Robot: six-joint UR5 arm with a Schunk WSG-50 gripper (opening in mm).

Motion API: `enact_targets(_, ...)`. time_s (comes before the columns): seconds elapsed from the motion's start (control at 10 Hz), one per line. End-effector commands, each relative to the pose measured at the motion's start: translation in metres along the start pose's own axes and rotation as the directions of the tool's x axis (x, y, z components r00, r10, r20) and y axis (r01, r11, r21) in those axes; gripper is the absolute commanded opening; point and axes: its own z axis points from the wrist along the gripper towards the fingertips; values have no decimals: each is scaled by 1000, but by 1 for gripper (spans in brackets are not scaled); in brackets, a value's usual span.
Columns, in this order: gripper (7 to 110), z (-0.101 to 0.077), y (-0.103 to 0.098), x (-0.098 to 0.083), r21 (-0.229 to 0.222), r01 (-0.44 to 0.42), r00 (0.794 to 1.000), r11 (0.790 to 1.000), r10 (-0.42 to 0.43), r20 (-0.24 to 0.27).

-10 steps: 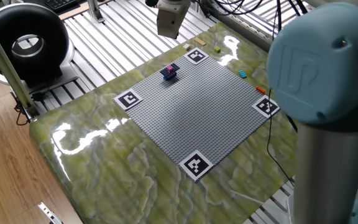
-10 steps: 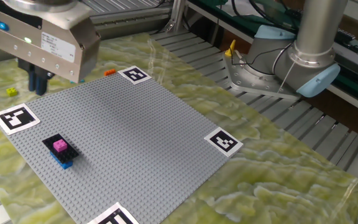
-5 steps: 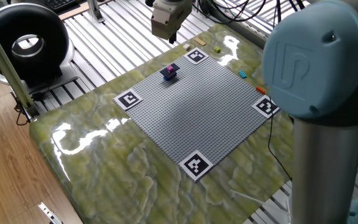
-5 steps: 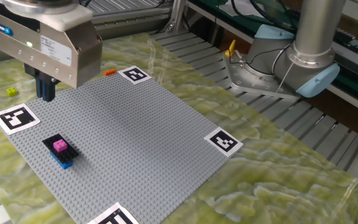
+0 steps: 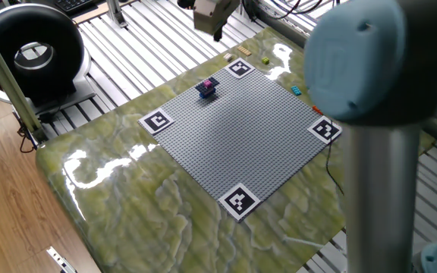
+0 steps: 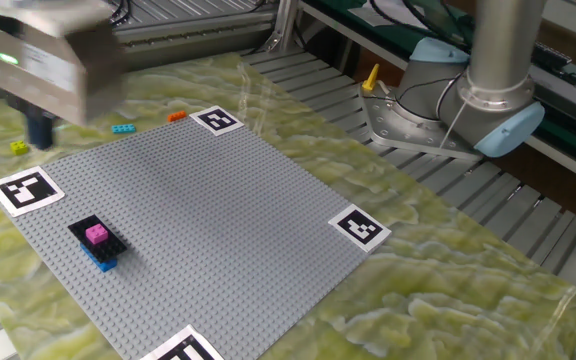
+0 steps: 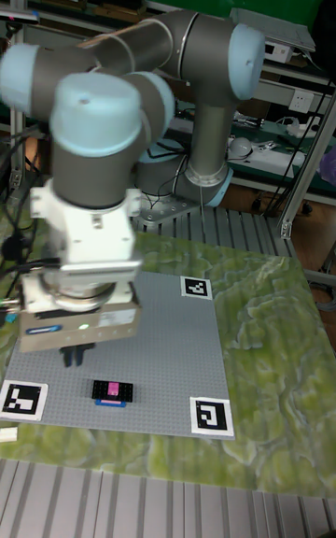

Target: Stack small Lego blocks one on top of the other

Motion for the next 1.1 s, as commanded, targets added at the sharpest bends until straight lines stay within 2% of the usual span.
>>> enact_targets(0.0,7,32,-45,-15,8,11,999,1000,-11,32)
enact_targets(0.2,7,46,-52,-24,24,23,998,999,-24,51)
enact_targets(0.3,7,44,-54,-23,39,27,998,999,-29,46)
enact_targets(0.5,7,43,-70,-21,101,-13,999,995,9,42)
enact_targets(0.6,7,42,-71,-29,101,-63,995,993,55,80)
enact_targets(0.7,7,42,-64,-36,67,-108,989,992,100,108)
enact_targets(0.8,7,42,-68,-39,77,-143,983,987,132,123)
enact_targets(1.0,7,43,-66,-22,78,-164,985,983,160,58)
